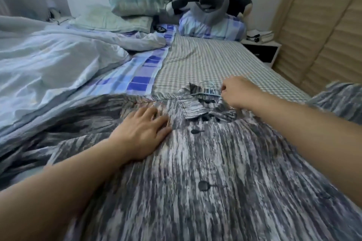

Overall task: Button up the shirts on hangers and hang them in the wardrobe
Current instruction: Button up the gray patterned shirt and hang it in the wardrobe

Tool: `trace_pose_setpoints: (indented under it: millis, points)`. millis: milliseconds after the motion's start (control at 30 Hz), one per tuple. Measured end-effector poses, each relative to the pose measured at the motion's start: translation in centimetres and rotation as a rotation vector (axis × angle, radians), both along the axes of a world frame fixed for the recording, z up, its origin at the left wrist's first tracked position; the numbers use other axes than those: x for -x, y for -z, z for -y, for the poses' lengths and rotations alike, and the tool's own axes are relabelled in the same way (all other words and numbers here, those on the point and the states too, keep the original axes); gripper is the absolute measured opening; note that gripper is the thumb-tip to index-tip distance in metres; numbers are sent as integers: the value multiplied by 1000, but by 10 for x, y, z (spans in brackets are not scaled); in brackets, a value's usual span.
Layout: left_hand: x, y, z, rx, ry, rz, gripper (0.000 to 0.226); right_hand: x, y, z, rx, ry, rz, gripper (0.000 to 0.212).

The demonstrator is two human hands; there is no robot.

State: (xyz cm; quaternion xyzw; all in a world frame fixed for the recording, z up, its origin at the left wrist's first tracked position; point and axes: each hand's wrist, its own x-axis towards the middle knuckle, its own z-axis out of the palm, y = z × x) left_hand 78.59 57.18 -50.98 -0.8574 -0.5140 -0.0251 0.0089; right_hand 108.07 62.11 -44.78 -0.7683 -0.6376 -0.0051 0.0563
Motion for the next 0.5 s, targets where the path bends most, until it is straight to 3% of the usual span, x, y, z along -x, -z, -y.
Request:
trace_pose_setpoints:
  millis: [133,167,300,400,500]
  points:
    - [3,45,-3,-15,-21,89,64,-10,50,-72,207,126,-102,71]
    - [3,45,-3,-22,-14,106,62,-11,55,-79,207,157,-99,71]
    - [6,42,-6,27,-12,114,55,-11,39,-74,119,126,-110,37]
    - [4,21,6,137,-80,150,51,-11,-19,-39,-38,161,-308,27]
    - [-18,-39,36,112,-227,395,50,-8,-93,21,-96,94,-366,28]
